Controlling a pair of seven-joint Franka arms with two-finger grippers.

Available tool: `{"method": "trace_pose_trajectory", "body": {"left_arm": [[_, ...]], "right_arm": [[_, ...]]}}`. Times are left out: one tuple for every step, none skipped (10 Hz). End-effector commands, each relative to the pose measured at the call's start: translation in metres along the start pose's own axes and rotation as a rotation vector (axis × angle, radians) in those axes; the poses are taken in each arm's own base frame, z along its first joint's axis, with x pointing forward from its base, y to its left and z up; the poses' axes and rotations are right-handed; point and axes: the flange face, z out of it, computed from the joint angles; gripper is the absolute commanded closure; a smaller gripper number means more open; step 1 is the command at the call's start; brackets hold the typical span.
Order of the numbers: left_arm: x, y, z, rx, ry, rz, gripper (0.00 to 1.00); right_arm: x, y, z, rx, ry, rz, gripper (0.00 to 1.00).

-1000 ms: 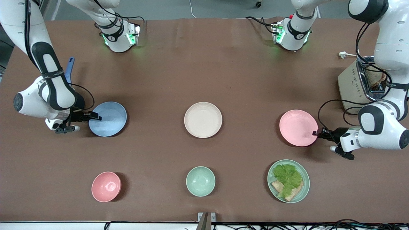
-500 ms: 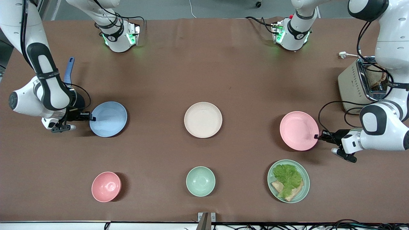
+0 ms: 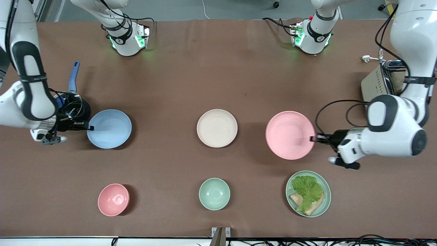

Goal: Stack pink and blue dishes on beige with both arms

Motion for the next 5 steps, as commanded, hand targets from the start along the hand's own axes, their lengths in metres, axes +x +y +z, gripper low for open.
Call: {"method": "trace_pose_trajectory", "body": {"left_arm": [[-0.006, 0.084, 0.057, 0.174, 0.015, -0.067, 1.00], [-0.013, 0.122, 0.085, 0.260, 0.039, -0.071, 1.00], [-0.021, 0.156, 0.110, 0.319, 0.064, -0.058, 1.00], [-0.027, 0.178, 0.137, 0.345, 0.074, -0.053, 1.00], [-0.032, 0.196, 0.163, 0.368, 0.104, -0.020, 1.00]], "right_arm": [[0.014, -0.039, -0.069, -0.015, -0.013, 0.100, 1.00], [0.023, -0.064, -0.080, -0.037, -0.014, 0.158, 0.99], [0.031, -0.092, -0.077, -0.034, -0.012, 0.182, 1.00], [0.037, -0.125, -0.071, -0.030, -0.010, 0.205, 0.99], [0.043, -0.157, -0.065, -0.037, 0.010, 0.240, 0.99]]}}
